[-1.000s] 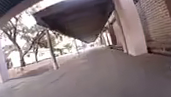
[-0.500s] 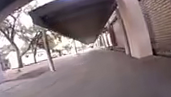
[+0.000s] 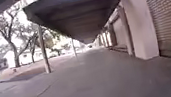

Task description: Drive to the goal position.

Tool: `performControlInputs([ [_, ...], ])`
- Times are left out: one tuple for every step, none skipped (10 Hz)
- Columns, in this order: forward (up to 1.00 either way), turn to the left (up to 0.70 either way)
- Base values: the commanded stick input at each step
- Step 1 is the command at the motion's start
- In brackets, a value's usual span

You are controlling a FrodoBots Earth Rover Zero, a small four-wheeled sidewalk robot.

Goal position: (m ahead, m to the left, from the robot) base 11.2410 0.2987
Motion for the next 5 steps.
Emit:
performControlInputs([
  [0.7,0.0],
  [0.7,0.0],
  [0.7,0.0],
  [0.7,0.0],
  [0.7,0.0],
])
